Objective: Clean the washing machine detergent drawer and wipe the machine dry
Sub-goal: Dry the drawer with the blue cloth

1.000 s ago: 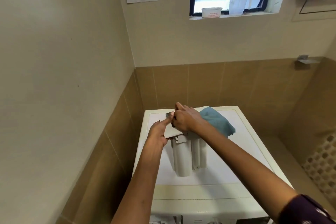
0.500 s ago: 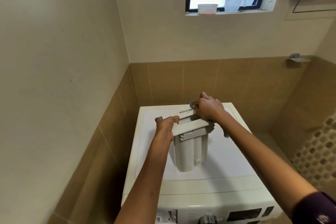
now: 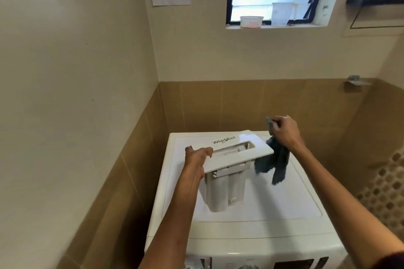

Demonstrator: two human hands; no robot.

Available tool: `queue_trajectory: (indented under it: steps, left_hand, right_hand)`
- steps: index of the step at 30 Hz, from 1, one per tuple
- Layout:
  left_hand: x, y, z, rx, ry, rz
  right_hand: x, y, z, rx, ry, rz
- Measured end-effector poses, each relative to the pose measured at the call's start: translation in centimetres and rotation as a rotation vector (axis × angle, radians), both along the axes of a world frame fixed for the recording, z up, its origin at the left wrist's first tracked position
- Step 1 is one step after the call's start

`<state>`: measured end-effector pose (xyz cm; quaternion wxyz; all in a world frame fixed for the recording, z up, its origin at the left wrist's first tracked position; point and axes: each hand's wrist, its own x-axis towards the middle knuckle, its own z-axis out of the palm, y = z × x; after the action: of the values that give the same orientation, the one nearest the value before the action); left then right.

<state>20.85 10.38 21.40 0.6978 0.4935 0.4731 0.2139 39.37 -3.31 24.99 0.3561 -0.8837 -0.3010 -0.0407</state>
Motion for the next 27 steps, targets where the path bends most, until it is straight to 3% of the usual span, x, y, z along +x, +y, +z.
queue_trajectory:
  steps: [2, 4, 6, 8, 10, 12, 17, 22, 27]
  left_hand:
    - [-0.1, 0.1, 0.4, -0.015, -0.005, -0.008]
    - [0.0, 0.3, 0.8, -0.028, -0.002, -0.022]
    - [0.0, 0.4, 1.0, -0.027, 0.014, -0.024]
    - [0.1, 0.6, 1.0, -0.017, 0.031, -0.030]
    - [0.2, 0.8, 0.9, -0.017, 0.016, -0.038]
    - [0.2, 0.7, 1.2, -0.007, 0.035, -0.057]
    - [-0.2, 0.7, 1.1, -0.003, 0.050, -0.101]
    - [-1.1, 0.0, 1.0, 0.008, 0.066, -0.114]
    - [-1.8, 0.3, 0.6, -0.009, 0.038, -0.146]
  right_hand:
    - [-1.7, 0.0, 1.2, 0.208, -0.048, 0.037]
    - [-4.2, 1.0, 2.4, 0.235, -0.109, 0.169]
    - [-6.6, 2.3, 2.6, 0.105, -0.241, 0.369]
    - [-8.7, 3.1, 1.4, -0.151, -0.383, 0.507]
    - [-9.8, 3.1, 0.2, -0.357, -0.486, 0.545]
    - [-9.6, 2.8, -0.2, -0.383, -0.488, 0.527]
    - [-6.5, 1.6, -0.3, -0.378, -0.399, 0.379]
    - [-3.0, 0.3, -1.6, -0.158, 0.009, 0.260]
    - [-1.8, 0.1, -3.4, -0.054, 0.085, 0.224]
